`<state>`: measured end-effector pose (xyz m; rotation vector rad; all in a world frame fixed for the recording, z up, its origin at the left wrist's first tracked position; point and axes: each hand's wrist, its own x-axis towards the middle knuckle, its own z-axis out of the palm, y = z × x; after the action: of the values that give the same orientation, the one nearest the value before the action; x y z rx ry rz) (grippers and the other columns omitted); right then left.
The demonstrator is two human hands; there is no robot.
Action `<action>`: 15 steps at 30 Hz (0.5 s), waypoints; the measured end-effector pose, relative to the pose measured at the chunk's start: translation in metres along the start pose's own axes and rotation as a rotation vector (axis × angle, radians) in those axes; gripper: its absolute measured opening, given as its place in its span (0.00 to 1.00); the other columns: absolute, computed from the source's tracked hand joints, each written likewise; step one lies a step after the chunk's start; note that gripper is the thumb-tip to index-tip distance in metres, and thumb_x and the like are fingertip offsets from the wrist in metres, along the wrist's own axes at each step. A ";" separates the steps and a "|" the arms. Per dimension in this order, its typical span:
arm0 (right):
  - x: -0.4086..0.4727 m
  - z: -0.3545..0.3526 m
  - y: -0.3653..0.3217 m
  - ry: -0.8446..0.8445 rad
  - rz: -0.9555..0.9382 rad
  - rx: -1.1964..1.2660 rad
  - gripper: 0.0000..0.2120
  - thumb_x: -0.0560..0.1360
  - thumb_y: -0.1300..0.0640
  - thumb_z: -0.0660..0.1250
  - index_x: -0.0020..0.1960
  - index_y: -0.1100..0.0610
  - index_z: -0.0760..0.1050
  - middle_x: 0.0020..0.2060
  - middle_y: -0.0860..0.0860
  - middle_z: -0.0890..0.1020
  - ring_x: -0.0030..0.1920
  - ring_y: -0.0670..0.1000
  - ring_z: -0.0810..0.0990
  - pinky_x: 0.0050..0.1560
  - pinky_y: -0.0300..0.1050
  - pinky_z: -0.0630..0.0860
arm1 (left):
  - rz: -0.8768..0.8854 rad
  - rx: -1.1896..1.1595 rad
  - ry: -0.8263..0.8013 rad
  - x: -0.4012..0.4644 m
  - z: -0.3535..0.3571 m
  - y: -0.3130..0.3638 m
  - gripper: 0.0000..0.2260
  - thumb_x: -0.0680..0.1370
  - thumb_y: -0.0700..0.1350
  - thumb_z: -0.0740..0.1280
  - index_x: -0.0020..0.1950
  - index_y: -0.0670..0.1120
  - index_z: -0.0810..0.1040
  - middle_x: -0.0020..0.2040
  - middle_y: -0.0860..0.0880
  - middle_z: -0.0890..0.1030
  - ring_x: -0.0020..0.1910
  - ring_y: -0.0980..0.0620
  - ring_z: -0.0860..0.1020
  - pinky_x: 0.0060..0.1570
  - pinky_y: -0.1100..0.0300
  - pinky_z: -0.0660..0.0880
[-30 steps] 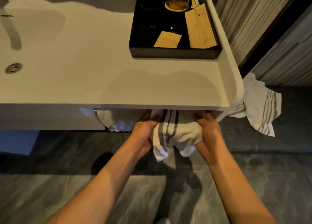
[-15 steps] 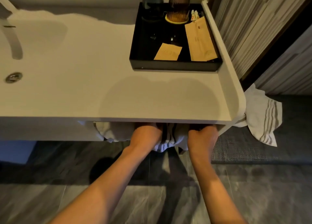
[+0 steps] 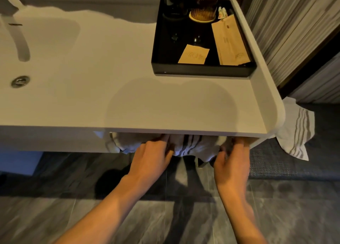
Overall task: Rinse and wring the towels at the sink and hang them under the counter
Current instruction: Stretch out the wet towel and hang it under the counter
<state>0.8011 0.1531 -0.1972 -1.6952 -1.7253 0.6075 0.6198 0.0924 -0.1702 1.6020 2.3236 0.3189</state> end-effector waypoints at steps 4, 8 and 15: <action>-0.031 0.013 0.012 0.035 0.507 0.495 0.20 0.79 0.60 0.67 0.69 0.58 0.69 0.59 0.54 0.79 0.60 0.53 0.79 0.55 0.41 0.74 | -0.284 -0.381 0.141 -0.020 0.026 0.003 0.11 0.77 0.53 0.68 0.43 0.46 0.74 0.35 0.54 0.76 0.35 0.55 0.77 0.37 0.59 0.73; -0.022 0.035 0.029 0.009 0.574 0.546 0.24 0.77 0.56 0.70 0.71 0.56 0.69 0.66 0.50 0.69 0.66 0.54 0.75 0.69 0.55 0.72 | -0.403 -0.609 0.103 -0.020 0.052 0.010 0.18 0.74 0.63 0.66 0.53 0.51 0.79 0.35 0.49 0.83 0.35 0.50 0.84 0.39 0.50 0.82; -0.012 0.039 0.016 0.057 0.553 0.736 0.24 0.78 0.59 0.68 0.73 0.56 0.69 0.67 0.53 0.77 0.67 0.51 0.75 0.67 0.49 0.74 | -0.515 -0.892 0.143 -0.006 0.056 0.024 0.03 0.79 0.47 0.68 0.48 0.49 0.80 0.29 0.45 0.81 0.23 0.52 0.78 0.28 0.55 0.79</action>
<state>0.7842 0.1467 -0.2367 -1.5813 -0.7951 1.2424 0.6628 0.0962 -0.2136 0.5552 2.0876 1.1506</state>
